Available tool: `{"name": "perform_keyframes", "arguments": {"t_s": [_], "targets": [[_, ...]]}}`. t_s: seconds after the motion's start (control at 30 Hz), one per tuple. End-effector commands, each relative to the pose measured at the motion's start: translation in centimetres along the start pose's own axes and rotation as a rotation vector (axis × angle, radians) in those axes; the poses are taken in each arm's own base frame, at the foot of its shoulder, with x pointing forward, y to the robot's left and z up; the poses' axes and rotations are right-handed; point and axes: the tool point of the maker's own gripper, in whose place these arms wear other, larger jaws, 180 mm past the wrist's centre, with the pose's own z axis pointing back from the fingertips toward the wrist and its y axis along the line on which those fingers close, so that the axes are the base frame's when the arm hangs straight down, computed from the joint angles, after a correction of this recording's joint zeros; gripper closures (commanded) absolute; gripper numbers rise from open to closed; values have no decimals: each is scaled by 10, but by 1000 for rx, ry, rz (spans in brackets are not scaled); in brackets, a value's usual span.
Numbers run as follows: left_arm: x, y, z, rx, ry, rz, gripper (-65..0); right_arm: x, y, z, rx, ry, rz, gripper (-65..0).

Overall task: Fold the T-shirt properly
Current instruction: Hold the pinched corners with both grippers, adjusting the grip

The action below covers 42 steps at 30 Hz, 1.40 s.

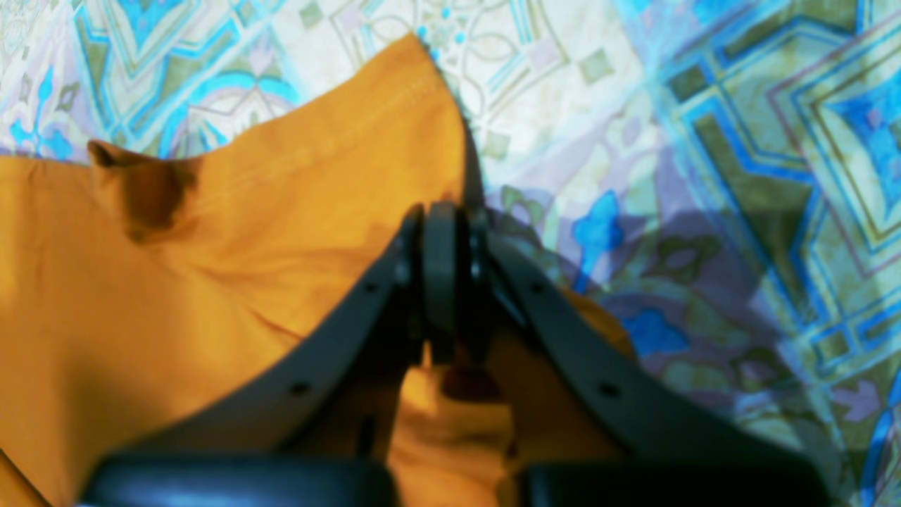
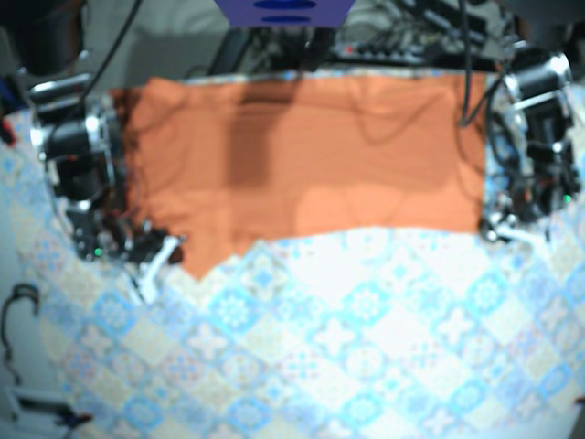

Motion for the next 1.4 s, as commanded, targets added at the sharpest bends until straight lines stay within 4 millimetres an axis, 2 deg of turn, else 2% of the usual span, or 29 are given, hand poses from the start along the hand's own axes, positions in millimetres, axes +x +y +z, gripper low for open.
{"name": "perform_keyframes", "arguments": {"t_s": [0.0, 0.37, 0.5, 0.73, 1.03, 1.1, 1.13, 1.2, 1.27, 1.37], "targets": [[-7, -3, -4, 7, 31, -4, -315, -1, 0, 1, 0, 35, 29, -2], [-28, -27, -18, -42, 66, 18, -315, -1, 0, 1, 0, 36, 31, -2], [-35, -29, -19, -50, 93, 20, -315, -1, 0, 1, 0, 36, 31, -2], [-35, -40, -19, -105, 87, 76, -315, -1, 0, 1, 0, 36, 31, -2], [-39, -40, -18, -110, 108, 82, -306, -1, 0, 1, 0, 36, 31, -2], [-39, -40, -18, -107, 108, 79, -277, -1, 0, 1, 0, 36, 31, -2], [-39, -39, -18, -106, 108, 80, -243, -1, 0, 1, 0, 36, 31, -2], [-39, -39, -18, -102, 111, 78, -142, -1, 0, 1, 0, 36, 31, -2], [-39, -38, -18, -100, 111, 78, -9, -1, 0, 1, 0, 38, 31, -2], [-38, -37, -18, -95, 109, 77, 0, -2, 0, 1, 0, 39, 30, -2]]}}
